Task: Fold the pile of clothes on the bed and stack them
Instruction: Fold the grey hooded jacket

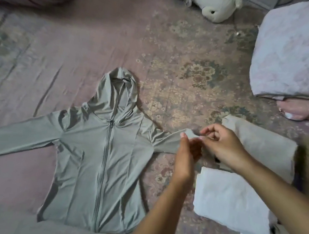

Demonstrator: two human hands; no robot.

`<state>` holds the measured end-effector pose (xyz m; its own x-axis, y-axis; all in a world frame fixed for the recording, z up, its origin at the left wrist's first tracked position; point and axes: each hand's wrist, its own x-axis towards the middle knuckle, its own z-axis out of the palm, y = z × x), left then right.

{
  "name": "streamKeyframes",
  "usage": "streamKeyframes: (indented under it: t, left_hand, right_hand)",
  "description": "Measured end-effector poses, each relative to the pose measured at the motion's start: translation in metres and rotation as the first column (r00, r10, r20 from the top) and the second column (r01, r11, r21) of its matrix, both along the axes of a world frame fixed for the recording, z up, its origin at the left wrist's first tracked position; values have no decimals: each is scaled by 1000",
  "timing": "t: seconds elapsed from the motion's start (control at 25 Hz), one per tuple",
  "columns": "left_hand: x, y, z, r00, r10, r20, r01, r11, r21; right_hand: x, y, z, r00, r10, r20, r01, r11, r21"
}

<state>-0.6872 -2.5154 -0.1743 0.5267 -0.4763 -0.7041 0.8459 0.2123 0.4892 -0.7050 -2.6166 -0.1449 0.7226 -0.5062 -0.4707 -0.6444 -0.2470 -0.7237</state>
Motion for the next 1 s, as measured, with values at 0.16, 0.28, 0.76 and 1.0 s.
streamKeyframes:
  t: [0.16,0.28,0.76,1.0]
  left_hand:
    - [56,66,-34,992,-94,-84,103,988,113]
    - [91,109,-69,999,-52,-1,48,929,368]
    - [260,312,-178,670,-633,388,-131,414,901]
    - [316,378,-223,697,-642,319,-78,373,924]
  right_hand:
    - [35,96,-49,974,-227,25,218,958,188]
    - [41,147,-65,886,-462,22,388,769,509]
    - [23,154,-216,861,-427,-276,434,900,-38]
    - [79,131,-267,920,-357,-163,275,883,-381]
